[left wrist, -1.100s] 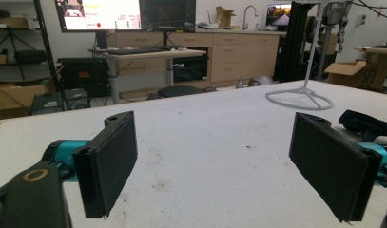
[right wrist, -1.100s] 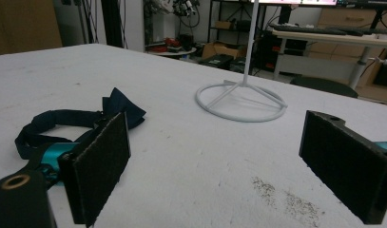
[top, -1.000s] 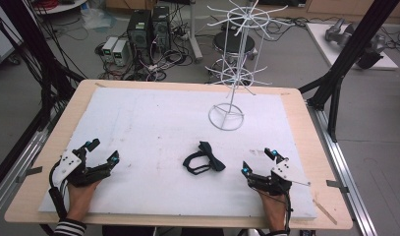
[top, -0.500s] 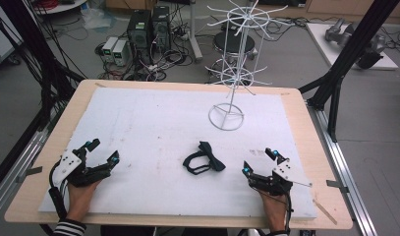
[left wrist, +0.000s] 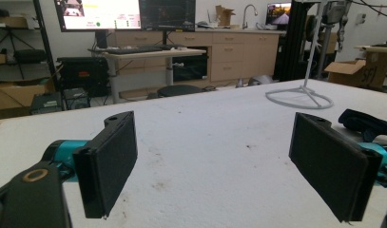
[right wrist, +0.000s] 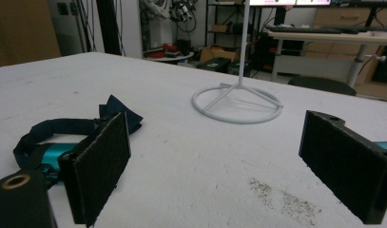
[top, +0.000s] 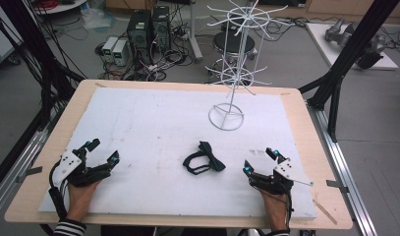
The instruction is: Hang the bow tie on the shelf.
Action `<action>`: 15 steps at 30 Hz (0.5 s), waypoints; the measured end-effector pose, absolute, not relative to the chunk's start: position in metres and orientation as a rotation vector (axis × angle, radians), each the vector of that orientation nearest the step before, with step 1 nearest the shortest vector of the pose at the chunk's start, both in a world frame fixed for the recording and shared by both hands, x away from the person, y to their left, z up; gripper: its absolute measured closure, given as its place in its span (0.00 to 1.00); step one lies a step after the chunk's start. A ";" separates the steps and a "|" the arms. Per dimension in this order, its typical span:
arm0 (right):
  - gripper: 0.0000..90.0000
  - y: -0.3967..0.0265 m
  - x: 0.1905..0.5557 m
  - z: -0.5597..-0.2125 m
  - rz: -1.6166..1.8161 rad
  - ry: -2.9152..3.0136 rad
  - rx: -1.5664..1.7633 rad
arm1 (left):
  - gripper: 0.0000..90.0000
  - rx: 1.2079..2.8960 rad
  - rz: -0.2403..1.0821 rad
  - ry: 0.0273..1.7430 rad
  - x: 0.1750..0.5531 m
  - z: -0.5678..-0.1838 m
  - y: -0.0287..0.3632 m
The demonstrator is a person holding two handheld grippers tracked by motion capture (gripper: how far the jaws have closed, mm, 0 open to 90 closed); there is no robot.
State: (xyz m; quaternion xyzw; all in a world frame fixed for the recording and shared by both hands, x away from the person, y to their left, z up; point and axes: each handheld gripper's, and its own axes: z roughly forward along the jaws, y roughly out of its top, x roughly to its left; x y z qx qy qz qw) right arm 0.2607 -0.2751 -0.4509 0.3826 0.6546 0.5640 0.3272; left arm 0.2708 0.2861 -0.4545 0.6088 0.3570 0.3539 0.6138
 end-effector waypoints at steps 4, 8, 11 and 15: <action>0.10 -0.274 0.263 -0.450 1.465 1.750 0.997 | 0.19 1.406 0.815 0.825 0.271 -0.454 0.286; 0.10 -0.268 0.264 -0.443 1.443 1.788 0.989 | 0.19 1.410 0.815 0.826 0.271 -0.454 0.286; 0.10 -0.261 0.265 -0.434 1.431 1.824 0.975 | 0.19 1.412 0.816 0.825 0.271 -0.454 0.286; 0.10 -0.252 0.268 -0.423 1.402 1.886 0.956 | 0.19 1.410 0.815 0.825 0.271 -0.454 0.286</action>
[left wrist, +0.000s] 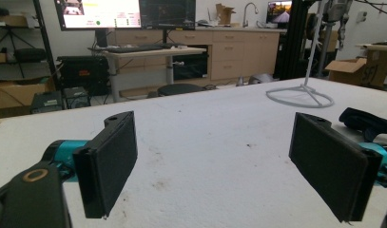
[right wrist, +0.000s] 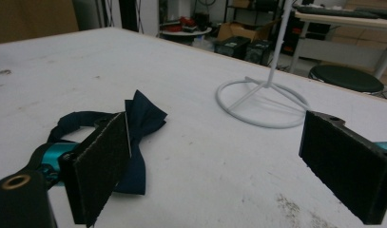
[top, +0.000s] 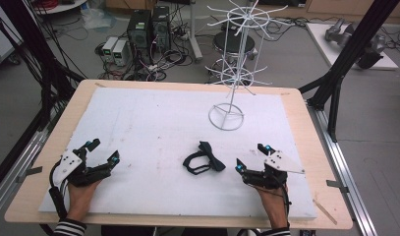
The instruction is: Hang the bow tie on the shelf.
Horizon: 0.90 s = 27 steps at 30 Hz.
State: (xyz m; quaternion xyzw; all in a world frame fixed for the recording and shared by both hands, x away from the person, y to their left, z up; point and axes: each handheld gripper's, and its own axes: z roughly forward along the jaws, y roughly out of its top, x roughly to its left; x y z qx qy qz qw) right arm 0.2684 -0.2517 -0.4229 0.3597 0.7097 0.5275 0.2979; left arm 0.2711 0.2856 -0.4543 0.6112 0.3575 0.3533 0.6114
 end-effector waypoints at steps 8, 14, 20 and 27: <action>0.10 -0.230 0.276 -0.407 1.328 2.060 0.904 | 0.19 1.412 0.821 0.824 0.271 -0.454 0.285; 0.10 -0.213 0.281 -0.406 1.242 2.182 0.863 | 0.19 1.412 0.821 0.824 0.271 -0.454 0.285; 0.10 -0.204 0.287 -0.407 1.208 2.256 0.847 | 0.18 1.415 0.825 0.823 0.271 -0.454 0.285; 0.10 -0.192 0.293 -0.409 1.129 2.345 0.879 | 0.18 1.415 0.826 0.823 0.271 -0.454 0.285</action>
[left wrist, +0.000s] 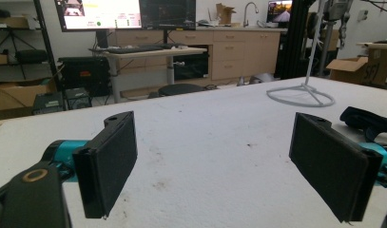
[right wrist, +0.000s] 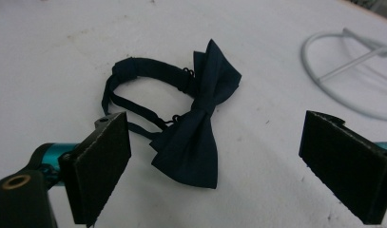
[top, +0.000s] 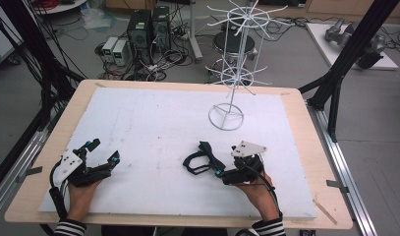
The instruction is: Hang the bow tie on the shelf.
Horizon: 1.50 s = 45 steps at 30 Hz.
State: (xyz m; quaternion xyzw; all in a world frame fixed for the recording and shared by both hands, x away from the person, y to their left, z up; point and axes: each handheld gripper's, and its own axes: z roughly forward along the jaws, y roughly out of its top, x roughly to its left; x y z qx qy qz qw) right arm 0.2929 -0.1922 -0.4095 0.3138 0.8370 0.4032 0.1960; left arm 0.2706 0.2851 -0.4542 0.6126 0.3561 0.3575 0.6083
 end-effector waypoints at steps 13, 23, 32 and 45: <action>0.18 -0.169 0.299 -0.415 0.974 2.436 0.848 | 0.18 1.410 0.829 0.821 0.270 -0.454 0.285; 0.31 -0.158 0.302 -0.420 0.900 2.498 0.853 | 0.18 1.414 0.832 0.820 0.270 -0.454 0.285; 0.43 -0.151 0.303 -0.422 0.839 2.498 0.840 | 0.18 1.412 0.831 0.820 0.270 -0.454 0.285; 0.56 -0.151 0.307 -0.425 0.798 2.516 0.911 | 0.18 1.416 0.832 0.818 0.270 -0.454 0.285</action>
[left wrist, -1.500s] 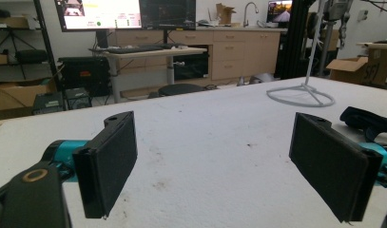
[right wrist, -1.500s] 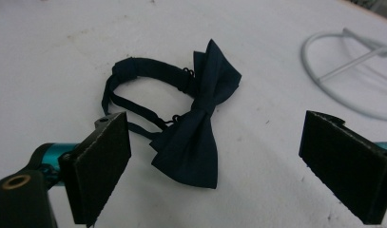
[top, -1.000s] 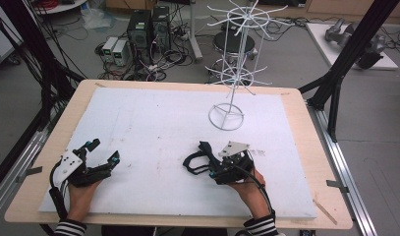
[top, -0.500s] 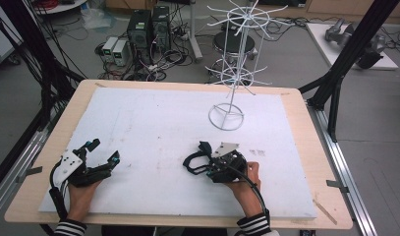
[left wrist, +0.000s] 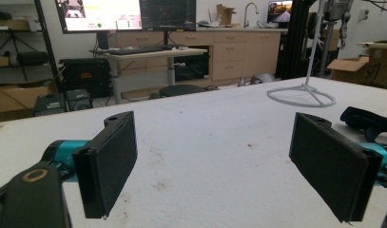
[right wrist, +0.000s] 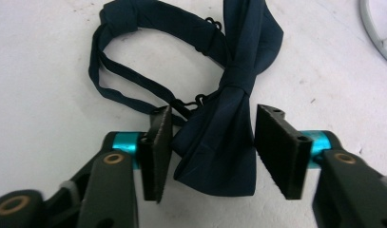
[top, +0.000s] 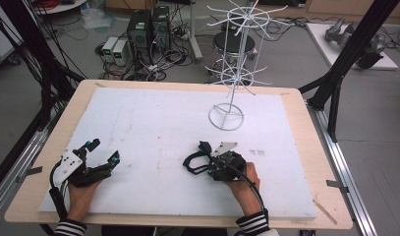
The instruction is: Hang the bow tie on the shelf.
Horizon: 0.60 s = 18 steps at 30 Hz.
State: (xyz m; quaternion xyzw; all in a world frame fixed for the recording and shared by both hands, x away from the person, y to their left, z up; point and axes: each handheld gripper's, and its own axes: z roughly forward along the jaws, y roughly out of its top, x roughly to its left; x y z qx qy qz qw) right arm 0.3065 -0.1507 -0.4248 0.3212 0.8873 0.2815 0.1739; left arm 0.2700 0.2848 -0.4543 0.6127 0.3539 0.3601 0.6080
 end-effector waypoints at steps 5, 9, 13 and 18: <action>0.64 -0.152 0.308 -0.425 0.799 2.512 0.939 | 0.18 1.415 0.832 0.817 0.270 -0.454 0.285; 0.69 -0.153 0.310 -0.425 0.784 2.499 0.958 | 0.18 1.416 0.831 0.816 0.270 -0.454 0.285; 0.76 -0.154 0.311 -0.425 0.768 2.488 0.965 | 0.18 1.415 0.831 0.816 0.270 -0.454 0.285; 0.85 -0.154 0.312 -0.424 0.743 2.474 0.965 | 0.18 1.416 0.831 0.815 0.270 -0.454 0.285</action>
